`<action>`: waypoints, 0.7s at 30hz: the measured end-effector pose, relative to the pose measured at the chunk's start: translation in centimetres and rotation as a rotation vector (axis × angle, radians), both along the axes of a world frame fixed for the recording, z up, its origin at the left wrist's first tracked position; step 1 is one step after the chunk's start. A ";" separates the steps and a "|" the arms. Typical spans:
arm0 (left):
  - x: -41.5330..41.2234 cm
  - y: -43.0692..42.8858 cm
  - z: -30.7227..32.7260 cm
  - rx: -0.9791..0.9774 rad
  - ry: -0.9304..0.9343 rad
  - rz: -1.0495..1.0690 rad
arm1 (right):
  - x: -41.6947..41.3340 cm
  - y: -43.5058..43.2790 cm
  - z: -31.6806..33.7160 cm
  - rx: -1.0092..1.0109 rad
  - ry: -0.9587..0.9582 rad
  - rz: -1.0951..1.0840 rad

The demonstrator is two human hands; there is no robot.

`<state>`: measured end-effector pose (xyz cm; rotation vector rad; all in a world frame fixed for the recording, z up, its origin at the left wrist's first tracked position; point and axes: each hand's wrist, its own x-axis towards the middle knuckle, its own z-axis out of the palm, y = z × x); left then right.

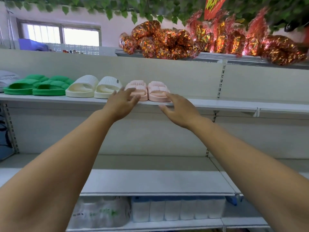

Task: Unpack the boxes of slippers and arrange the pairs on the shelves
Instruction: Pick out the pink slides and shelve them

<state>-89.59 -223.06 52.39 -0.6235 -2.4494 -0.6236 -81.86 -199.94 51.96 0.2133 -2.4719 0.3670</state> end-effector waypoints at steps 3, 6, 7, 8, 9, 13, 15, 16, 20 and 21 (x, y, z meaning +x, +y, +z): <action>2.0 -1.9 -2.1 0.184 0.118 -0.108 | 3.1 -0.8 -1.3 -0.019 0.049 0.063; 3.3 -3.1 -4.0 0.178 0.168 -0.144 | 5.2 -2.1 -3.5 -0.013 0.083 0.107; 3.4 -3.2 -4.0 0.149 0.161 -0.133 | 5.3 -2.8 -4.1 0.008 0.087 0.121; 3.4 -3.2 -3.8 0.118 0.157 -0.116 | 5.2 -3.5 -4.4 0.028 0.089 0.122; 3.3 -3.1 -3.3 0.087 0.158 -0.098 | 4.9 -4.2 -4.3 0.034 0.091 0.106; 2.8 -2.6 -1.5 -0.006 0.164 -0.033 | 1.8 -4.7 -2.4 -0.004 0.071 -0.014; 2.6 -2.4 -1.1 -0.036 0.155 -0.007 | 0.6 -4.1 -1.7 0.071 0.011 -0.060; 2.5 -2.3 -1.0 -0.051 0.144 0.003 | 0.2 -3.8 -1.5 0.115 -0.017 -0.082; 2.1 -1.1 -0.8 -0.066 0.069 0.034 | -0.6 -2.7 -1.0 0.226 -0.059 -0.115; 2.0 -0.8 -0.9 -0.069 0.054 0.044 | -0.6 -2.6 -1.0 0.247 -0.077 -0.117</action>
